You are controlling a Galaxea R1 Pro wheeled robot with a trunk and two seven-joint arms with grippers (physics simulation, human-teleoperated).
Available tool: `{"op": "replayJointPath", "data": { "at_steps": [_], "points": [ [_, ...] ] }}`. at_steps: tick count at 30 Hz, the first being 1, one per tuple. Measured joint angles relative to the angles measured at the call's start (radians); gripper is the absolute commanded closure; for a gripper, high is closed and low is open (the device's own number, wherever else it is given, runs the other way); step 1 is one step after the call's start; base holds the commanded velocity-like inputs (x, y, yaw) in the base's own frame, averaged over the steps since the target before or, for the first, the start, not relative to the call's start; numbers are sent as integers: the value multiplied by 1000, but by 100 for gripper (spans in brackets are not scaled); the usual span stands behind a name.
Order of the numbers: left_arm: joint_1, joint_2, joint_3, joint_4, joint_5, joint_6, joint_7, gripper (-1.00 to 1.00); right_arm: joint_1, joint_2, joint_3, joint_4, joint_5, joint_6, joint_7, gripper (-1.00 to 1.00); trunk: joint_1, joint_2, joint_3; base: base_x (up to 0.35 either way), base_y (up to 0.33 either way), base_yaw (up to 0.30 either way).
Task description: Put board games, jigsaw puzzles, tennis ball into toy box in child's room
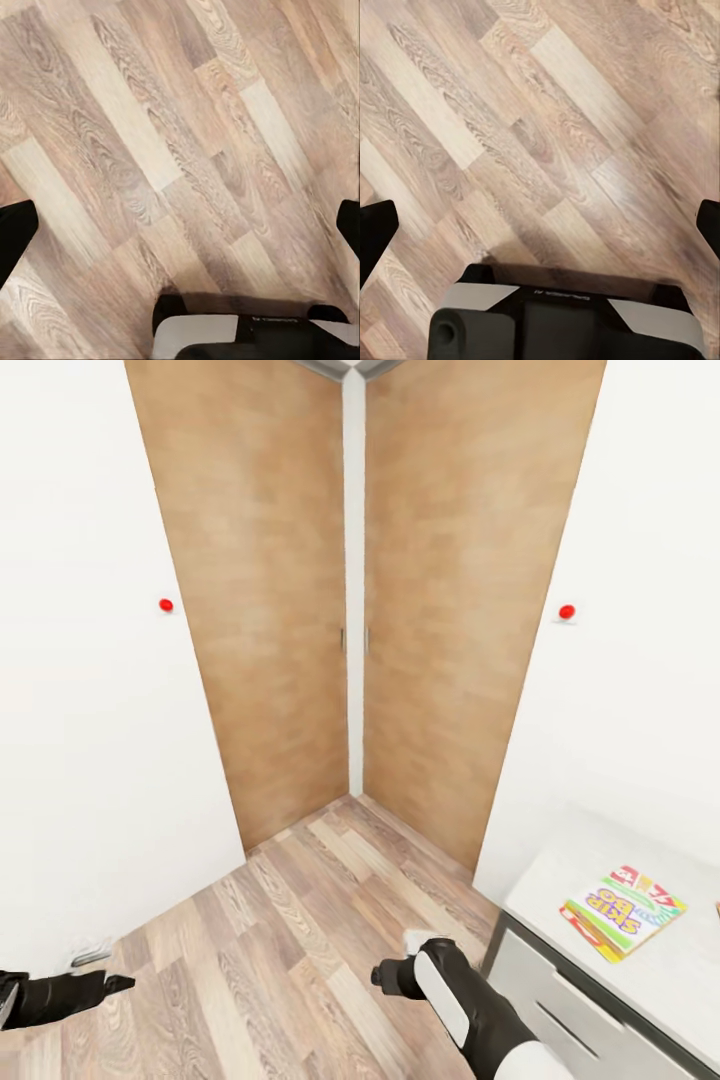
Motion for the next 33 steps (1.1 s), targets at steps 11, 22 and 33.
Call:
{"op": "replayJointPath", "data": {
  "at_steps": [11,22,33],
  "points": [
    [0,-58,1,270,4,-242,332,-100,39,-2,20,61,3,-149,-9,-100,0,0,-3,0,63,139],
    [25,-120,4,290,11,-346,473,-100,57,8,145,141,3,-288,-10,-100,0,0,-7,163,2,278],
    [25,-122,13,290,20,-348,465,-100,58,19,166,135,3,-292,-10,-100,0,0,-14,224,-107,291]
  ]
}}
